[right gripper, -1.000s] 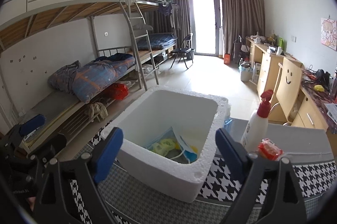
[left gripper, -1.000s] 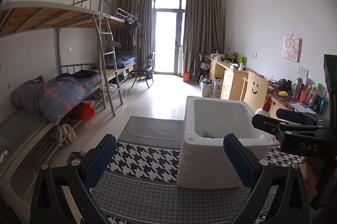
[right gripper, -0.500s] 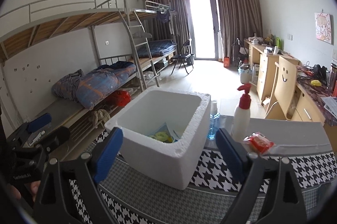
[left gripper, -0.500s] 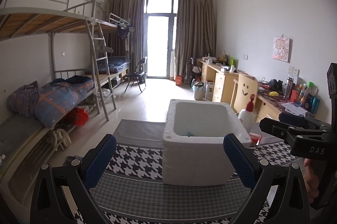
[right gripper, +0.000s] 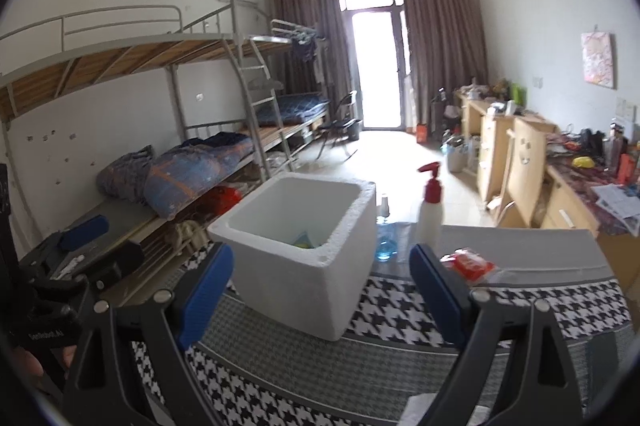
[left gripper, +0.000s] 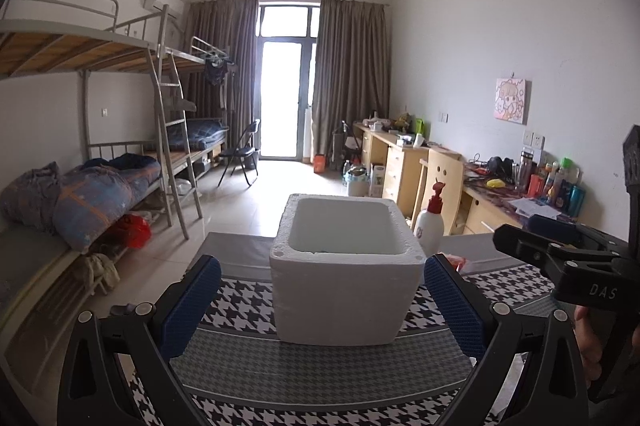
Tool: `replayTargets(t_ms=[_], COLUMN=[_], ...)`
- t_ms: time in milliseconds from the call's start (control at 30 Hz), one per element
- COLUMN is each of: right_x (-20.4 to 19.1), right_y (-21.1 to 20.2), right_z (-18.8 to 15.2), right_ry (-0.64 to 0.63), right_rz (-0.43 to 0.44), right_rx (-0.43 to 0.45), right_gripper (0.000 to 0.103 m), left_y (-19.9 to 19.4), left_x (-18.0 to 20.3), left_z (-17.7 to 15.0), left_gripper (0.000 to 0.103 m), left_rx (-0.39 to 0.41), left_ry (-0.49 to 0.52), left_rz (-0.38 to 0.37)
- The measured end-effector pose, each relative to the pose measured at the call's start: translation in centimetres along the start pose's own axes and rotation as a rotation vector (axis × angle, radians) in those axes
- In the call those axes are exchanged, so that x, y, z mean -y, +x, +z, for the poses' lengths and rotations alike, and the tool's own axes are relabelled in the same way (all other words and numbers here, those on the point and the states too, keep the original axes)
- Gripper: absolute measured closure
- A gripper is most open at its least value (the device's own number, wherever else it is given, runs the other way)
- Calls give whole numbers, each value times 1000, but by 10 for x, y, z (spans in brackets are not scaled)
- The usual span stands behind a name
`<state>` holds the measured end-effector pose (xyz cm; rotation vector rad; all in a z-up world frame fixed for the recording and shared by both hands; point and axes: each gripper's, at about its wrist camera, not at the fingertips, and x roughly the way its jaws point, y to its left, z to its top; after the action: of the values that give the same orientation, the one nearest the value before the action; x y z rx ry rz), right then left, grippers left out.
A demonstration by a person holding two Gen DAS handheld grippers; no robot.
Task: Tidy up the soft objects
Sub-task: 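Move both grippers back from the box toward the white tissue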
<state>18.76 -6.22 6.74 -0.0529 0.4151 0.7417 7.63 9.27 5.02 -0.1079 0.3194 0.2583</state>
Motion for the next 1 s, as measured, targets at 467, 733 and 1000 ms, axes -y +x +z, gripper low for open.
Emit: replayTargets(t_ms=[467, 733, 1000], right_x=[6, 15, 16], right_y=[-38, -53, -65], right_z=[-21, -31, -39], right_ry=[0, 12, 9], right_rz=[-122, -163, -173], right_rx=[54, 68, 82], right_gripper=[11, 11, 11], left_y=[-15, -19, -21], left_x=[19, 27, 34], left_z=[-6, -9, -14], left_gripper=[1, 1, 1], left_rx=[19, 30, 37], left_ry=[18, 51, 59], left_rz=[-52, -66, -84])
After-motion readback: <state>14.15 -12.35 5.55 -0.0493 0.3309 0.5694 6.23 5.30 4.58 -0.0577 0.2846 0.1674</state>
